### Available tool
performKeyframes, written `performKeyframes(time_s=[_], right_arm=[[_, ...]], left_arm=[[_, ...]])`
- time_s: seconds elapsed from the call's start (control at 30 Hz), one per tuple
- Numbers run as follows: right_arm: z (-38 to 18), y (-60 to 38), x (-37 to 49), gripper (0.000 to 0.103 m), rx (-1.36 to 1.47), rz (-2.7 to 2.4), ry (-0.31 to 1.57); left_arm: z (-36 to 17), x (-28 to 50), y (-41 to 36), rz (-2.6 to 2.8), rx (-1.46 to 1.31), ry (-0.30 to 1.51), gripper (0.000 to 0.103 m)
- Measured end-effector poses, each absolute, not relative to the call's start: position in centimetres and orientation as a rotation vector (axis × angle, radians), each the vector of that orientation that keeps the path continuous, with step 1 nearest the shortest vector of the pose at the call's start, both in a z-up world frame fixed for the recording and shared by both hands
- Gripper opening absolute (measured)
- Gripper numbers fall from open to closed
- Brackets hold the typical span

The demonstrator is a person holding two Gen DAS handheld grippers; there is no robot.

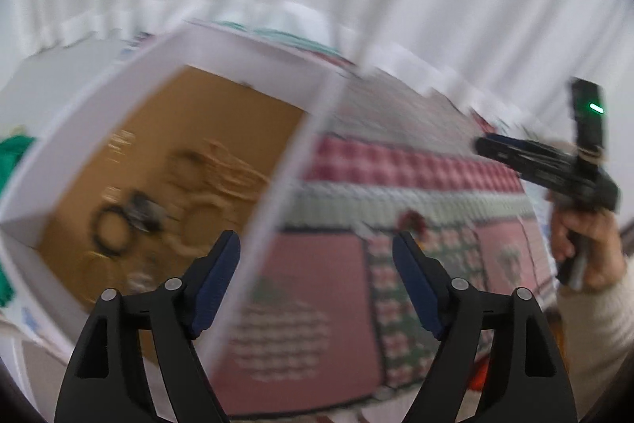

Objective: Organize jewelry
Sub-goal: 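Move both open tools back over the red bead bracelet and green pendant, then grasp the green pendant with the right tool while the left tool grasps the red bead bracelet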

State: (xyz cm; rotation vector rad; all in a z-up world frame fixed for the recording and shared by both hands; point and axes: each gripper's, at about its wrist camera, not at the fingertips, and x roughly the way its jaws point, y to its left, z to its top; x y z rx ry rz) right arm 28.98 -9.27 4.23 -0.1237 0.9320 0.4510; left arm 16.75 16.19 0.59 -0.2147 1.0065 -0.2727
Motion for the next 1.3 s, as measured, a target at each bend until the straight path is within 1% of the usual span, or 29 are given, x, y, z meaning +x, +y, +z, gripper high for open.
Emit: performKeyframes(time_s=[0.13, 0.17, 0.23, 0.3, 0.37, 0.53, 0.7, 0.77, 0.8, 0.83, 0.87, 1.03, 1.23, 1.3], right_arm=[[-1.5, -14.3, 28.3, 0.052, -0.016, 0.382, 1.082], [-3.0, -15.1, 28.1, 0.047, 0.013, 0.378, 1.119], [-5.4, -15.7, 27.6, 0.042, 0.030, 0.380, 1.167], [-7.6, -15.6, 27.4, 0.040, 0.032, 0.390, 1.198], [-9.5, -15.0, 27.6, 0.040, 0.034, 0.398, 1.210], [-12.0, -14.1, 29.7, 0.039, 0.090, 0.390, 1.227], [-13.7, -12.0, 30.9, 0.039, -0.017, 0.362, 1.257], [-13.8, -11.7, 30.9, 0.030, -0.043, 0.352, 1.257], [-13.7, -11.6, 30.9, 0.024, -0.043, 0.351, 1.261], [-13.5, -11.5, 30.9, 0.012, -0.044, 0.343, 1.262], [-13.0, -11.5, 30.8, 0.009, -0.053, 0.331, 1.256], [-10.6, -12.3, 30.0, 0.008, 0.018, 0.374, 1.215], [-7.3, -15.1, 28.5, 0.008, 0.194, 0.450, 1.177], [-6.9, -16.9, 27.9, 0.008, 0.304, 0.480, 1.184]], left_arm=[[-4.4, 16.1, 10.9, -0.309, -0.195, 1.090, 0.082], [-5.4, 16.1, 10.1, -0.304, -0.197, 1.104, 0.082], [-8.0, 16.3, 8.5, -0.265, -0.177, 1.135, 0.082], [-9.6, 16.0, 7.4, -0.247, -0.153, 1.153, 0.081], [-10.8, 15.8, 6.4, -0.241, -0.134, 1.172, 0.081], [-11.6, 15.2, 5.8, -0.230, -0.094, 1.183, 0.081], [-12.2, 15.3, 6.0, -0.222, -0.093, 1.197, 0.081], [-12.5, 15.4, 6.1, -0.219, -0.094, 1.204, 0.081], [-12.6, 15.5, 6.1, -0.217, -0.094, 1.207, 0.081], [-12.8, 15.6, 6.1, -0.217, -0.095, 1.211, 0.081], [-12.9, 15.6, 6.1, -0.216, -0.095, 1.213, 0.081], [-13.6, 15.9, 5.8, -0.210, -0.091, 1.223, 0.081], [-14.2, 16.5, 5.0, -0.203, -0.073, 1.231, 0.081], [-14.4, 16.7, 4.5, -0.206, -0.066, 1.234, 0.081]])
